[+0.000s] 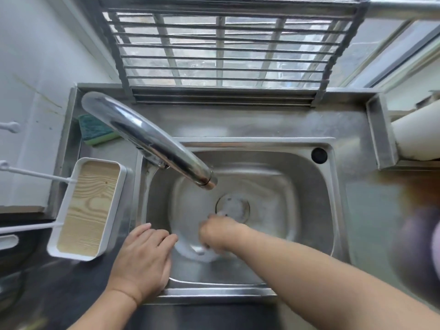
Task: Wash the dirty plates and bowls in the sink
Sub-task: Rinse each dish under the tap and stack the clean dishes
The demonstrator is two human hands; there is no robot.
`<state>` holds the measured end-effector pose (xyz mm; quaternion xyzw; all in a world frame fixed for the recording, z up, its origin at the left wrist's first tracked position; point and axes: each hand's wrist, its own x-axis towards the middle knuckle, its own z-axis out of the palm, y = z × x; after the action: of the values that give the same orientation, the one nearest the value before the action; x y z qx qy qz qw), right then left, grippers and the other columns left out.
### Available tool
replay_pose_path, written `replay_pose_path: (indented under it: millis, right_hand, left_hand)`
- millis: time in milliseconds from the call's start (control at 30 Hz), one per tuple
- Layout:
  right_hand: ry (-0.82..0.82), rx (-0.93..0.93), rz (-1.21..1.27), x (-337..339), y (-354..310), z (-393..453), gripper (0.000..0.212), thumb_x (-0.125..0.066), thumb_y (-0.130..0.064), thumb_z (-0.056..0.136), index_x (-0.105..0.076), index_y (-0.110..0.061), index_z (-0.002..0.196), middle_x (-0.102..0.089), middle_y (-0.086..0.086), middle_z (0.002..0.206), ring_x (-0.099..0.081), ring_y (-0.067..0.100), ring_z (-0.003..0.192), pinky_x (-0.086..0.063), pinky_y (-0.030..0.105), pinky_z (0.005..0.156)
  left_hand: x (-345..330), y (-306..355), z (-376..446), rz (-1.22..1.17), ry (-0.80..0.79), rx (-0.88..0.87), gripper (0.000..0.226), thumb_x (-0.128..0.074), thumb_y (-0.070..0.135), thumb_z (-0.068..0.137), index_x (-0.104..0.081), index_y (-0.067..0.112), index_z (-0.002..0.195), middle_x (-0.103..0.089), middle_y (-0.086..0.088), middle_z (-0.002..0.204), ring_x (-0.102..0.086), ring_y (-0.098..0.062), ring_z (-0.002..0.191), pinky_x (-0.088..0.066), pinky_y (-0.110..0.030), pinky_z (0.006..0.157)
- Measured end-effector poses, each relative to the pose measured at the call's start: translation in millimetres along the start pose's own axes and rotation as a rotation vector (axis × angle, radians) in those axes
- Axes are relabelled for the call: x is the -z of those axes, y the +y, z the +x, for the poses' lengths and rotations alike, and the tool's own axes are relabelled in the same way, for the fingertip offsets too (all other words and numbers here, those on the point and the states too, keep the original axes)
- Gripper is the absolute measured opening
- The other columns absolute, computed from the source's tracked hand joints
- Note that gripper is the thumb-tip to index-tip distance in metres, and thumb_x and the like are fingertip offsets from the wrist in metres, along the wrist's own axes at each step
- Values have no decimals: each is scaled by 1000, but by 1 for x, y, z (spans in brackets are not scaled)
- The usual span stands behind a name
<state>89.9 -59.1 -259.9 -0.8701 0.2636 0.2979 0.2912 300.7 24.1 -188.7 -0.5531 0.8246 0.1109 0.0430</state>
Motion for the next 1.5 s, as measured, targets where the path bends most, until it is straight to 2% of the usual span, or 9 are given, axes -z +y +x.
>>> replay_pose_path:
  millis: [267,400,700,800,933,1067,1200,1400,1500]
  right_hand:
    - [107,-672,332,13,135,-102,72,-66,-29,81,-46,-46,148,-23,-4,166,-12,36,156,-28,45,123]
    - [-21,-880,610,-50,110,-104,82,-74,-27,84,-34,-33,156,-23,18,161,-46,43,139,-47,40,108]
    - [21,-432,1263,-32,20,-49,29,-55,-2,94,-74,-14,113,-67,-3,82,-61,11,70,-47,19,56]
    - [-124,-402,1547,-20,37,-63,30,-57,-9,97,-74,-27,114,-72,3,95,-66,15,67,-48,22,48]
    - [186,-686,1298,-39,59,-55,44,-65,-18,95,-61,-26,138,-70,3,110,-64,16,83,-50,23,65]
    - [36,-541,885,-35,3,-21,62,-69,-43,88,-48,-26,144,-50,16,138,-62,35,115,-51,37,101]
    - [44,-413,560,-22,-58,18,58,-60,-18,100,-35,-17,152,-38,21,149,-50,49,129,-45,50,106]
    - [-248,-382,1427,13,-12,25,44,-78,-26,78,-68,-13,119,-66,14,105,-65,31,96,-53,43,78]
    - [236,-628,1378,12,23,23,32,-73,-43,77,-61,-29,103,-69,2,103,-68,25,90,-60,40,79]
  left_hand:
    - [2,0,1,25,-17,-2,31,-62,21,73,-75,21,101,-69,2,92,-67,-27,81,-41,-44,108]
    - [1,1,0,33,-19,-6,31,-59,23,75,-76,21,101,-70,2,93,-68,-27,81,-40,-45,108]
    - [2,2,2,23,-31,10,33,-54,25,76,-76,22,100,-69,2,92,-67,-27,80,-42,-45,107]
    - [3,1,3,14,-36,21,31,-56,24,75,-75,22,100,-69,2,93,-67,-27,81,-42,-44,108]
    - [5,2,3,-5,-29,27,30,-58,24,74,-74,22,99,-68,2,92,-66,-26,80,-40,-42,109]
    - [4,2,2,-14,-46,29,28,-64,23,73,-73,23,99,-68,3,92,-66,-25,80,-40,-41,110]
    - [3,2,2,-20,-43,35,25,-62,22,72,-71,25,95,-66,4,88,-65,-25,79,-37,-40,111]
    - [4,1,3,-32,-35,36,22,-61,24,76,-72,25,95,-67,3,90,-65,-25,80,-38,-40,111]
    - [4,2,2,-35,-38,33,21,-60,24,76,-71,24,94,-66,4,90,-65,-25,80,-39,-41,110]
